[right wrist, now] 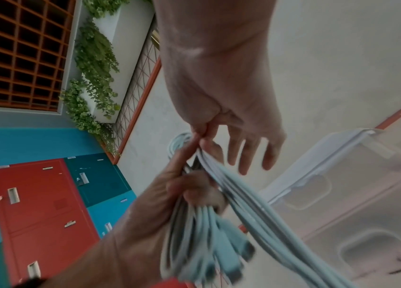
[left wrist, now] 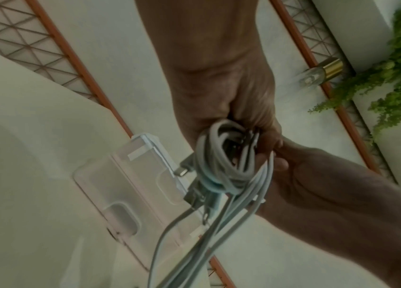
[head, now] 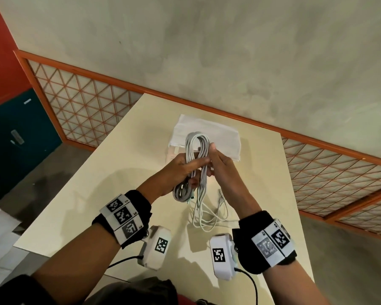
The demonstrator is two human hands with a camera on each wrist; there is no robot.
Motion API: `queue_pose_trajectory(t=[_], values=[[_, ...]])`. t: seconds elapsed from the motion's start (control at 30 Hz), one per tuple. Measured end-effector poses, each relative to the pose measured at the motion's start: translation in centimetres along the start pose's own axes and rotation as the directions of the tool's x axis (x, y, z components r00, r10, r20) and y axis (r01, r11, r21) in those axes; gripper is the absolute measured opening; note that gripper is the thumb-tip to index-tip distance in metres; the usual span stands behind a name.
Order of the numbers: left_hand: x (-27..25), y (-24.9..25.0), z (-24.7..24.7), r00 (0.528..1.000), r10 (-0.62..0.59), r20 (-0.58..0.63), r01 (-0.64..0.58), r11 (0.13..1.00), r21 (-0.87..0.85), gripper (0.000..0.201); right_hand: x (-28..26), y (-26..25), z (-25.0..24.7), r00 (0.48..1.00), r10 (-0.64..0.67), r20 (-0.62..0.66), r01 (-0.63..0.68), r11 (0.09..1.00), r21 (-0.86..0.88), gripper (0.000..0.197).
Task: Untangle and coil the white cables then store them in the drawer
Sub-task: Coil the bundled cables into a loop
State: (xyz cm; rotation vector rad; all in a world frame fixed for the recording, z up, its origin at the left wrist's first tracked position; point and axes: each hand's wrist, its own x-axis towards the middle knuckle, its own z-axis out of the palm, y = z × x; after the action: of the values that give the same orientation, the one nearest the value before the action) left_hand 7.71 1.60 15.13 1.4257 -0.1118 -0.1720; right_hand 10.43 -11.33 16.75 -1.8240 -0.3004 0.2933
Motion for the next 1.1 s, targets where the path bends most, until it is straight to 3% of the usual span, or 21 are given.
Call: queue_pose_trajectory(t=[0.13, 0.2, 0.3, 0.37, 0.5, 0.6, 0.73, 0.8, 0.97, 1.1], values=[[1.0, 0.8, 0.1, 0.994, 0.031, -0.108, -0.037, 0.998, -0.050, 0.039, -0.5, 1.2, 0.1, 0.975, 0.019, 0.221, -0.038, 0.996, 0.082, 0.068], [1.5, 1.2, -0.6, 0.983, 0.062, -0.171, -0.088, 0.986, -0.145, 0.033, -0.9, 2.1, -0.5, 0.958, -0.003, 0.288, 0.017, 0.999, -0.044, 0.056], [1.6, 1.3, -1.5, 0.970, 0.057, -0.235, -0.108, 0.972, -0.209, 0.027, -1.1, 3.1, -2.0, 0.959, -0.033, 0.281, 0.134, 0.929, -0.346, 0.037], [1.5, 1.1, -1.6, 0.954, 0.053, -0.296, -0.103, 0.983, -0.155, 0.027, -1.0, 3.2, -2.6, 0.963, -0.091, 0.255, 0.184, 0.910, -0.372, 0.027], [1.8, 0.2, -1.3, 0.862, 0.067, -0.502, -0.124, 0.989, -0.081, 0.034, -1.8, 2.0, -2.2, 0.943, -0.267, 0.197, 0.321, 0.885, -0.337, 0.014], [2.2, 0.0, -0.5, 0.769, 0.062, -0.637, -0.156, 0.983, -0.092, 0.034, -2.3, 1.2, -1.1, 0.923, -0.348, 0.165, 0.385, 0.832, -0.399, 0.026], [2.4, 0.3, 0.4, 0.716, 0.000, -0.698, -0.172, 0.969, -0.176, 0.034, -2.8, 1.3, 0.0, 0.846, -0.420, 0.329, 0.529, 0.743, -0.411, 0.040], [2.5, 0.4, 0.8, 0.718, -0.063, -0.693, -0.162, 0.953, -0.255, 0.031, -3.1, 1.9, 0.3, 0.828, -0.417, 0.374, 0.552, 0.721, -0.420, 0.043], [2.4, 0.6, 1.1, 0.763, -0.185, -0.620, -0.165, 0.871, -0.462, 0.028, -3.9, 3.3, 1.2, 0.848, -0.304, 0.435, 0.508, 0.698, -0.504, 0.051], [2.2, 0.8, 0.8, 0.746, -0.205, -0.634, -0.188, 0.848, -0.495, 0.029, -3.9, 2.9, 1.3, 0.846, -0.250, 0.470, 0.496, 0.692, -0.525, 0.055]])
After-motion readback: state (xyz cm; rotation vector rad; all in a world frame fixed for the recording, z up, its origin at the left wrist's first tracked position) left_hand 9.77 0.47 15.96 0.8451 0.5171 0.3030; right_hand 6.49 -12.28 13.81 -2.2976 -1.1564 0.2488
